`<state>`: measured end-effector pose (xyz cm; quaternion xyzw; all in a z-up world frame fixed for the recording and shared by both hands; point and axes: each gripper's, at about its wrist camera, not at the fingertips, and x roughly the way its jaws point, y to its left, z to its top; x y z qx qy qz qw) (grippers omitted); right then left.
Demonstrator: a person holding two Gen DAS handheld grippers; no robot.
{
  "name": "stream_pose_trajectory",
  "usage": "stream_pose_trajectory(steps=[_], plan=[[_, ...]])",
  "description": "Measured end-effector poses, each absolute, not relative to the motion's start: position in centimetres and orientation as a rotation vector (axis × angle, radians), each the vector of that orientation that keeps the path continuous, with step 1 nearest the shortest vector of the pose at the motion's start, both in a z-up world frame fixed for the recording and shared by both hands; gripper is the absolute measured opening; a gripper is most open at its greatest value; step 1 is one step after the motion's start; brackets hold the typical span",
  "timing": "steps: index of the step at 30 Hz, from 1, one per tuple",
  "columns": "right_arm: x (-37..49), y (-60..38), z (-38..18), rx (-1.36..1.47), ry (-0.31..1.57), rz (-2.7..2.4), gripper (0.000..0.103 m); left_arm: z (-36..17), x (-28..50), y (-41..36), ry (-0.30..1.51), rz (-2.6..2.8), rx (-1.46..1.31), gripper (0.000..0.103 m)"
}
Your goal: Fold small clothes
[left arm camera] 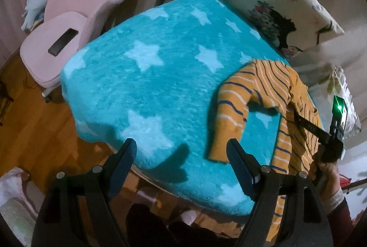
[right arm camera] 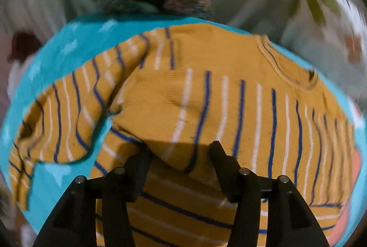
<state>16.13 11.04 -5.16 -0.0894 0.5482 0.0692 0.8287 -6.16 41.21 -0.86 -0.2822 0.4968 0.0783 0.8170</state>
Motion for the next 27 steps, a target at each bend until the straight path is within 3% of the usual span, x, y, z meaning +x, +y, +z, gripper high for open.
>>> stream_pose_trajectory(steps=[8,16,26,27], plan=[[15.7,13.0,-1.7,-0.079,1.153,0.181,0.057,-1.3,-5.4,42.1,1.049,0.160,-0.617,0.079],[10.4,24.3,-0.5,-0.192,1.167,0.585,0.057,-1.5,-7.3,46.2,1.023,0.271,-0.681,0.079],[7.9,32.5,-5.5,-0.266,1.263,0.701,0.058,-2.2,-11.1,49.5,1.013,0.380,-0.750,0.079],[7.7,32.9,-5.5,-0.285,1.241,0.692,0.045,-2.2,-11.3,49.5,1.014,0.381,-0.749,0.079]])
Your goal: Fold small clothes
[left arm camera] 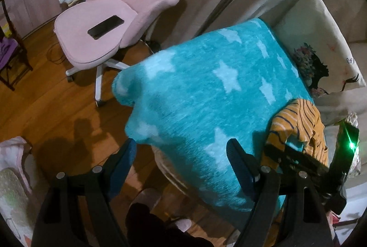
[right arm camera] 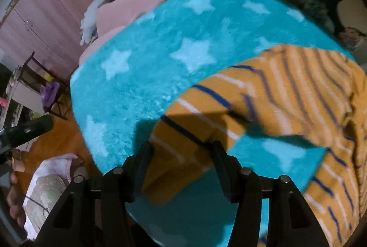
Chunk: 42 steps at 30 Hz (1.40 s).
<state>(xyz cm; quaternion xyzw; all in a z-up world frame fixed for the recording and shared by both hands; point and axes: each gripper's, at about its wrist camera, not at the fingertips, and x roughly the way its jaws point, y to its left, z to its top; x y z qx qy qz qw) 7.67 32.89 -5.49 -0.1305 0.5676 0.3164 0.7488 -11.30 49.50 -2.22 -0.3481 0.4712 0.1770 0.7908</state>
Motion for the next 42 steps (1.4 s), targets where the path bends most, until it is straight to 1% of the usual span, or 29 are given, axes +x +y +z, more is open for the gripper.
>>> stream_pose_trajectory(steps=[2,5,7,10,11,13,14,17,20,22,25,26,28,29,30,31,32,36,42], plan=[[7.7,33.8,-5.1,-0.302,1.246,0.699,0.019,-2.3,-11.4,49.5,1.018,0.382,-0.745,0.079],[8.1,33.8,-2.9,-0.256,1.222,0.728,0.012,-2.2,-11.1,49.4,1.023,0.379,-0.746,0.079],[9.0,33.1,-0.8,-0.197,1.194,0.739,0.009,-1.9,-10.8,49.2,1.016,0.366,-0.742,0.079],[10.9,29.4,3.8,-0.091,1.118,0.715,0.009,-1.1,-9.8,47.9,1.003,0.338,-0.710,0.079],[11.3,28.2,4.9,-0.067,1.099,0.701,0.005,-0.9,-9.4,47.4,1.000,0.327,-0.701,0.079],[12.7,23.8,7.8,-0.009,1.044,0.641,0.005,-0.4,-8.6,46.3,0.998,0.305,-0.684,0.079],[13.2,22.3,8.6,0.010,1.027,0.614,0.005,-0.2,-8.2,45.6,0.996,0.295,-0.677,0.079],[14.9,13.6,10.7,0.068,0.986,0.480,0.005,0.6,-7.4,43.2,0.991,0.269,-0.660,0.079],[16.3,2.9,10.2,0.135,0.993,0.281,0.005,1.5,-6.9,40.4,0.993,0.249,-0.614,0.079],[17.0,-2.4,9.0,0.144,1.002,0.162,0.005,1.9,-6.6,38.4,0.998,0.249,-0.587,0.079],[18.1,-10.5,4.7,0.048,1.084,-0.085,0.005,1.9,-6.3,35.5,1.017,0.245,-0.581,0.079],[18.1,-13.5,2.8,0.070,1.144,-0.168,0.006,1.9,-6.1,34.6,1.024,0.241,-0.579,0.079],[17.3,-17.3,1.5,0.208,1.168,-0.188,0.008,2.2,-6.0,32.4,1.032,0.232,-0.558,0.079],[16.5,-19.1,1.1,0.289,1.158,-0.178,0.018,2.3,-6.0,31.3,1.035,0.231,-0.539,0.079],[15.6,-20.6,0.9,0.327,1.137,-0.183,0.035,2.4,-5.9,29.9,1.041,0.230,-0.514,0.079],[14.9,-21.6,0.9,0.343,1.114,-0.186,0.041,2.5,-5.9,28.9,1.047,0.227,-0.502,0.079],[14.3,-22.2,0.8,0.358,1.098,-0.184,0.046,2.5,-5.8,28.0,1.052,0.223,-0.495,0.079],[12.6,-24.9,0.3,0.423,1.072,-0.134,0.046,2.5,-5.7,24.2,1.065,0.207,-0.463,0.079],[11.5,-22.8,-1.0,0.372,1.127,0.020,0.051,3.3,-3.5,19.2,1.054,0.136,-0.415,0.079]])
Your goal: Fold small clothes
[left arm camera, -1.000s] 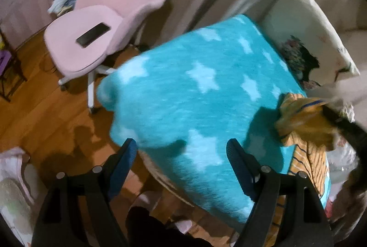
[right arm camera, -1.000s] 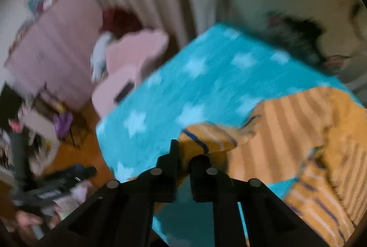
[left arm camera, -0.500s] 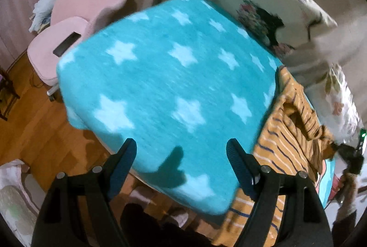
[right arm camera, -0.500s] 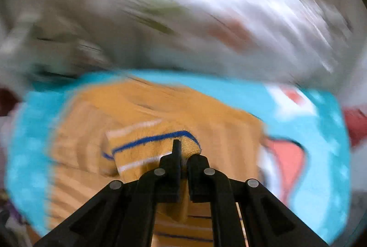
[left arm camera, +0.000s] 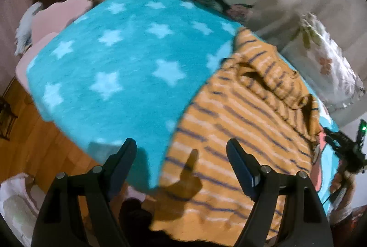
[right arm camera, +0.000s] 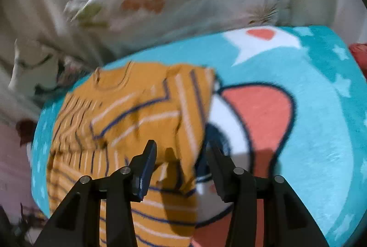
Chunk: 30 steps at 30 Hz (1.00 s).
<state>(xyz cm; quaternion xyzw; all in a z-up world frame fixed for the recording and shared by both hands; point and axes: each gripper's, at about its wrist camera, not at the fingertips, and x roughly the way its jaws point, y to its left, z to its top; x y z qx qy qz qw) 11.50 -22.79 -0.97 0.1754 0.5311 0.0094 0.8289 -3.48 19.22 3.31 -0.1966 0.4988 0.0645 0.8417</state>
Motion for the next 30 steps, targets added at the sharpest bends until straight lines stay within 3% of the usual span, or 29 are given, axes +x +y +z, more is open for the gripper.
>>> stream_pose_trajectory(steps=[8,15,17,18,24,30], plan=[[9.3,-19.9,-2.2,0.333,1.155,0.052,0.052,3.5,8.2,13.7,0.997,-0.002,-0.136,0.080],[5.6,-19.0,-2.1,0.295,1.207,-0.061,0.053,-0.2,22.3,10.5,1.044,-0.171,0.000,0.078],[4.9,-19.0,-2.0,0.302,1.218,-0.103,0.053,-1.9,24.4,10.2,1.117,-0.250,-0.034,0.037],[4.6,-19.0,-2.0,0.309,1.222,-0.131,0.053,-2.5,25.3,10.2,1.158,-0.271,-0.037,0.024],[4.9,-18.1,-1.7,0.343,1.212,-0.220,0.053,-1.3,25.0,14.5,1.117,-0.251,-0.074,0.007],[7.6,-16.5,-1.0,0.369,1.168,-0.230,0.053,-2.3,25.0,18.6,1.133,-0.142,0.026,0.007]])
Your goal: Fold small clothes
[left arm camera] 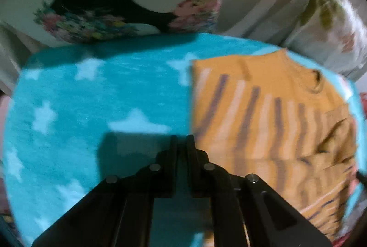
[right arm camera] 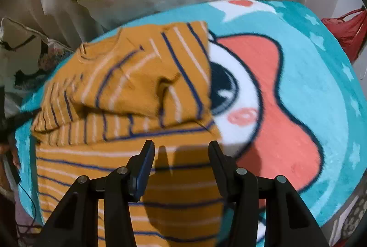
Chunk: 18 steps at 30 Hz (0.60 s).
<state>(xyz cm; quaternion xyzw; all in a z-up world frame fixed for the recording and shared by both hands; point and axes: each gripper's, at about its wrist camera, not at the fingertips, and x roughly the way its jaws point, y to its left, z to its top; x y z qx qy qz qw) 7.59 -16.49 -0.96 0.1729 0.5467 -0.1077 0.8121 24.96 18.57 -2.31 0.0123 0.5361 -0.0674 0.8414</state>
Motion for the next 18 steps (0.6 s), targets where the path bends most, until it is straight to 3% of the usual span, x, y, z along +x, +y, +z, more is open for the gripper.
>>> stream_pose_trajectory(steps=[3,5,7,8,17,18], plan=[[9.5,-16.1,-0.5,0.428,1.141,-0.193,0.053,-1.4,24.0,20.9,1.156,-0.147,-0.109,0.008],[10.4,-16.6,-0.8,0.555,1.136,-0.153,0.057,-0.3,22.7,21.7,1.130,-0.164,-0.162,0.018],[10.9,-17.2,-2.0,0.754,1.137,-0.090,0.058,0.9,21.2,21.3,1.093,-0.199,-0.208,0.040],[11.0,-17.2,-2.5,0.814,1.137,-0.071,0.059,1.3,20.6,21.0,1.082,-0.216,-0.224,0.043],[13.1,-17.6,-8.1,1.280,1.024,-0.067,0.060,2.9,17.1,16.0,1.068,-0.339,-0.296,0.045],[13.0,-18.0,-8.1,1.303,1.000,-0.093,0.052,2.9,16.6,16.0,1.072,-0.342,-0.310,0.046]])
